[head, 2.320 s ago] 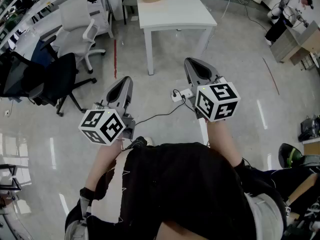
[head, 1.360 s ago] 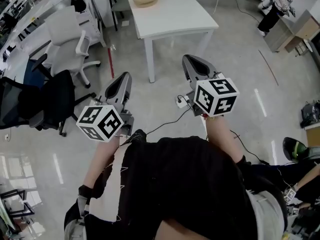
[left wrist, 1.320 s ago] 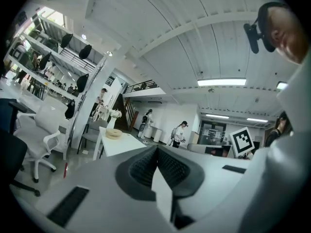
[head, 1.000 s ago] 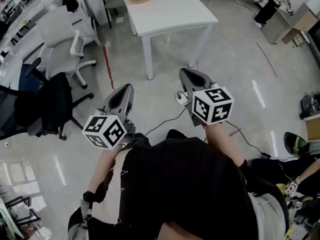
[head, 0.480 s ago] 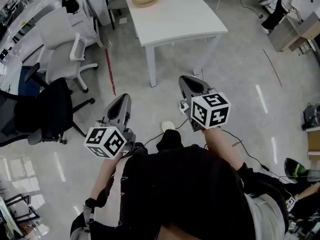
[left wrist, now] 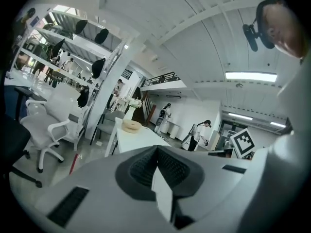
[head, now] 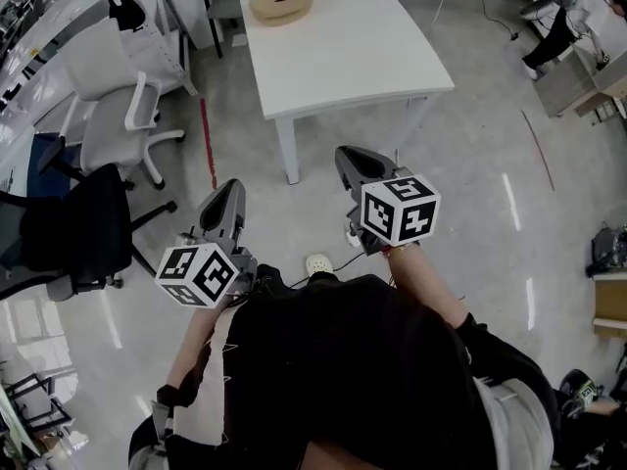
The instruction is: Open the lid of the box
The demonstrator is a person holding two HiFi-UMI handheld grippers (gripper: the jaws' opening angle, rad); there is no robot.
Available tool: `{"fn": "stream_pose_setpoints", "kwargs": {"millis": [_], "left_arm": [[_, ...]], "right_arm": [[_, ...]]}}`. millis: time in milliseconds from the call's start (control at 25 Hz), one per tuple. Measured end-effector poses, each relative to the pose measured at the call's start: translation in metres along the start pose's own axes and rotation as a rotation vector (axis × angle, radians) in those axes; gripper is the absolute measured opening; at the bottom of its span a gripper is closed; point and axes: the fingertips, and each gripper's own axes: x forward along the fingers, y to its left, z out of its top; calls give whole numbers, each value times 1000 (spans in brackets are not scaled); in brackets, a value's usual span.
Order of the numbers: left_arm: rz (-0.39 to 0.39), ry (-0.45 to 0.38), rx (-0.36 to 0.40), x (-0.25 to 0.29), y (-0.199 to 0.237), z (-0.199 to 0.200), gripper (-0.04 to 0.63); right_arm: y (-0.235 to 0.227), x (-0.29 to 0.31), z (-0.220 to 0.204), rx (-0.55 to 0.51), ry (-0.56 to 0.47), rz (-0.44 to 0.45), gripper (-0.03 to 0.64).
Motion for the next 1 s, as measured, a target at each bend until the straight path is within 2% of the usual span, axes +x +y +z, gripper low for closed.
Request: {"fn": "stream_pose_setpoints", "kwargs": {"millis": [440,720,1000], "left_arm": [[-56,-67,5,84,-7,42,9],[-52,-61,1,106,-10,39,9],[-69,-54,-47,110,-14,33,9]], "right_arm": [[-50,45,66,-26,-46,27,5],[-72,54,65,-2,-34,30,5],[-83,55,59,32,-16,31,5]]}}
